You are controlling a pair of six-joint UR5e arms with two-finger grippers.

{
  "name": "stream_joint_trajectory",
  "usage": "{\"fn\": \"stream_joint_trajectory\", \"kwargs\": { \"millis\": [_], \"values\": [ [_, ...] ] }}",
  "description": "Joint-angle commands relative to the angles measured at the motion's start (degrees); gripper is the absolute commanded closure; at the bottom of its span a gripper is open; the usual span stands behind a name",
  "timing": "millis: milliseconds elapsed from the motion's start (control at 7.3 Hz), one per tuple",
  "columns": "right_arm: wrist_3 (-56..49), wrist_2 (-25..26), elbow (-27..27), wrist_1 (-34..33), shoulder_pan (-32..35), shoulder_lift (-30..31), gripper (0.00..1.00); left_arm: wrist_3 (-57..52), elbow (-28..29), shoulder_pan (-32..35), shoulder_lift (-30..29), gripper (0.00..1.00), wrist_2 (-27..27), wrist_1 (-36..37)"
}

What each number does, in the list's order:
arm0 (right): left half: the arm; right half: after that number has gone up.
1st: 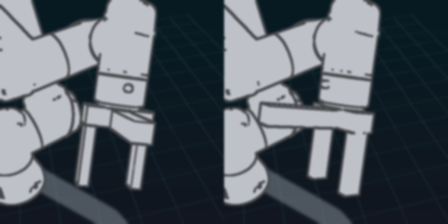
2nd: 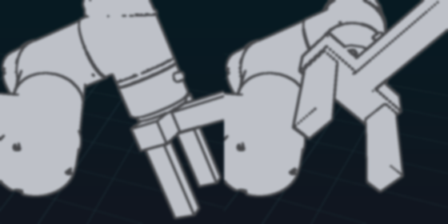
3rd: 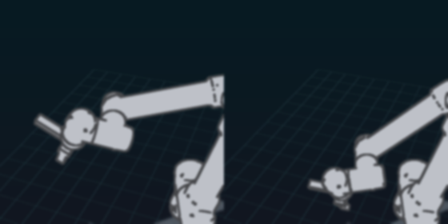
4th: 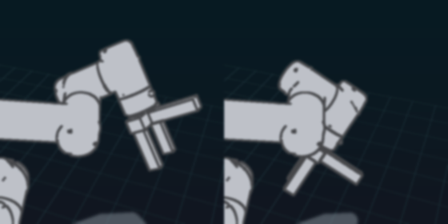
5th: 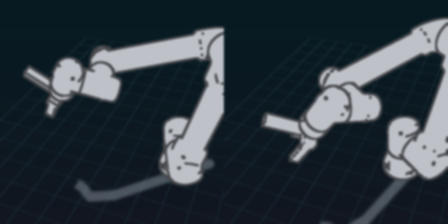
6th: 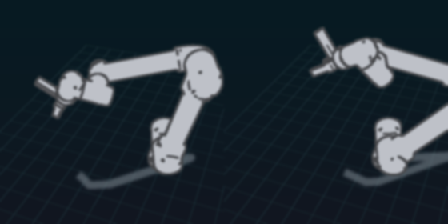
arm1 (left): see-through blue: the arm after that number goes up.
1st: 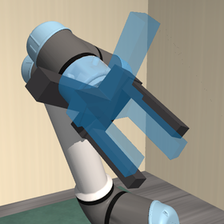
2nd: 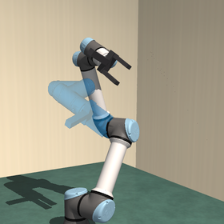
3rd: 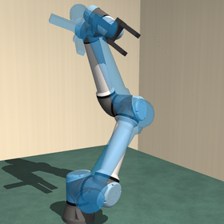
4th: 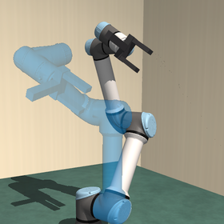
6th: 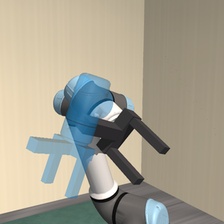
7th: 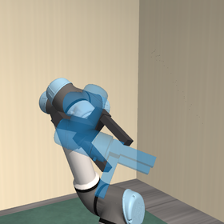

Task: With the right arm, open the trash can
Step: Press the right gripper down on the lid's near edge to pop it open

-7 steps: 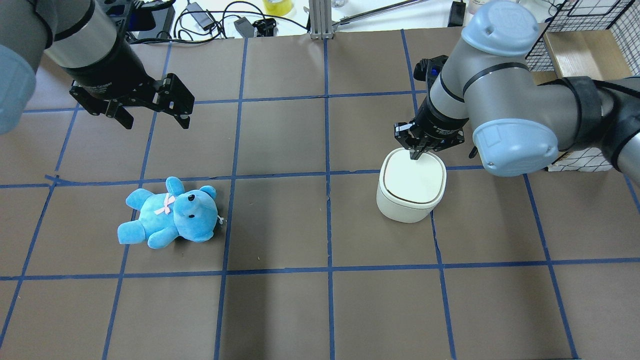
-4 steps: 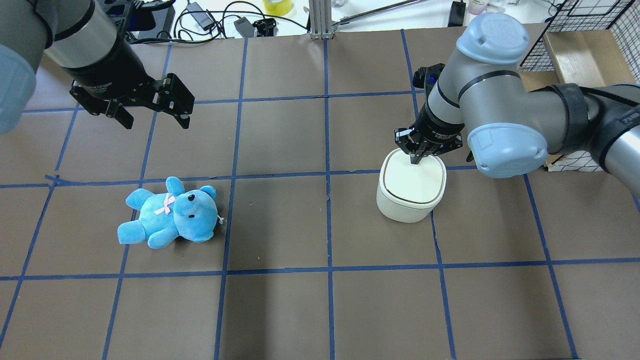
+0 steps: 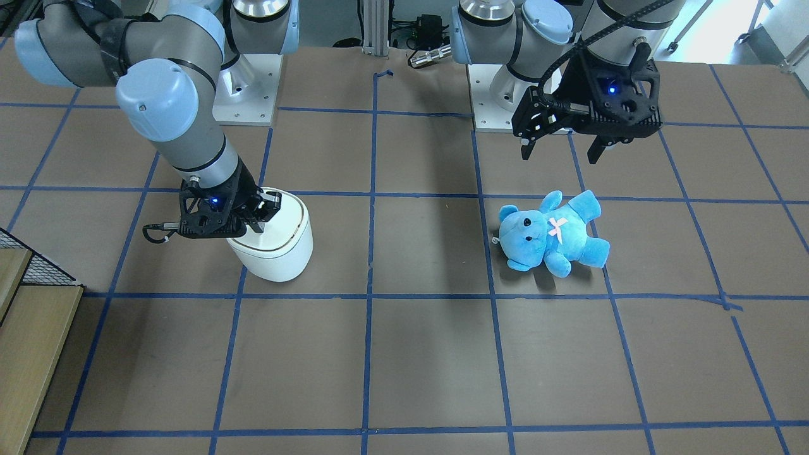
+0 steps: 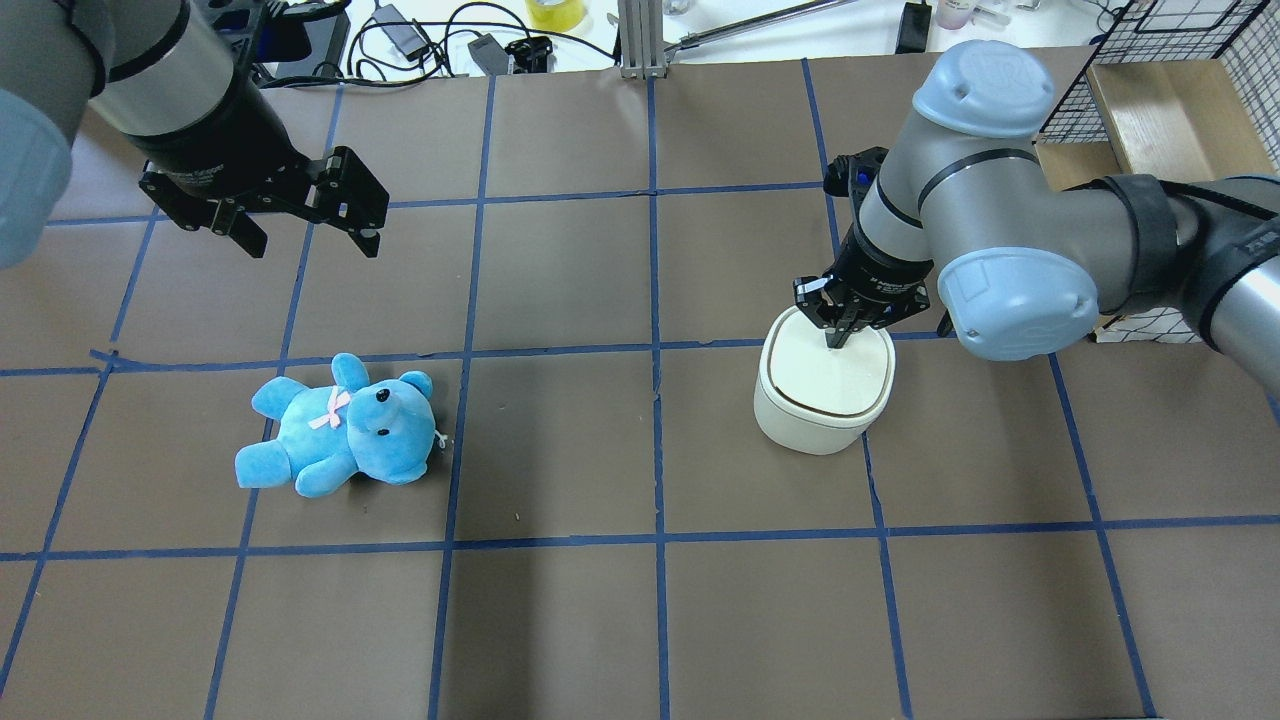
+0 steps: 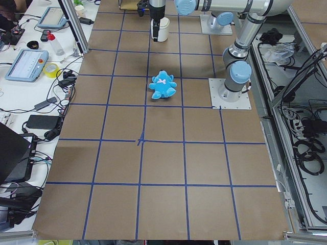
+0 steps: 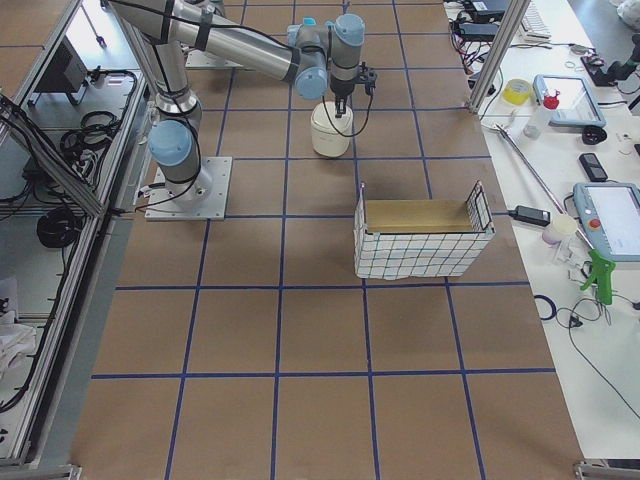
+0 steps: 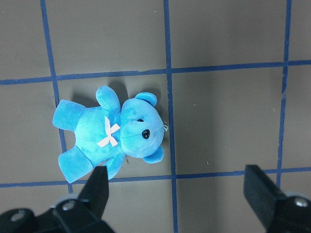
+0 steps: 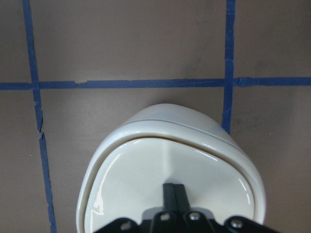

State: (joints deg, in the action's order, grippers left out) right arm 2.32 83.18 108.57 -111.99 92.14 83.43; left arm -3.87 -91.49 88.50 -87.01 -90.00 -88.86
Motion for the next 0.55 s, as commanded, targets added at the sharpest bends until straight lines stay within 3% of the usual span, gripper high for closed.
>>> {"fn": "stream_joint_trajectory", "kwargs": {
  "millis": [0, 411],
  "values": [
    [-0.21, -0.12, -0.12, 2.30, -0.03, 0.77, 1.00, 0.00, 0.00, 0.00, 0.00, 0.00, 0.00, 0.00],
    [-0.56, -0.38, 0.33, 2.47, -0.03, 0.15, 1.00, 0.00, 0.00, 0.00, 0.00, 0.00, 0.00, 0.00]
  ]
}}
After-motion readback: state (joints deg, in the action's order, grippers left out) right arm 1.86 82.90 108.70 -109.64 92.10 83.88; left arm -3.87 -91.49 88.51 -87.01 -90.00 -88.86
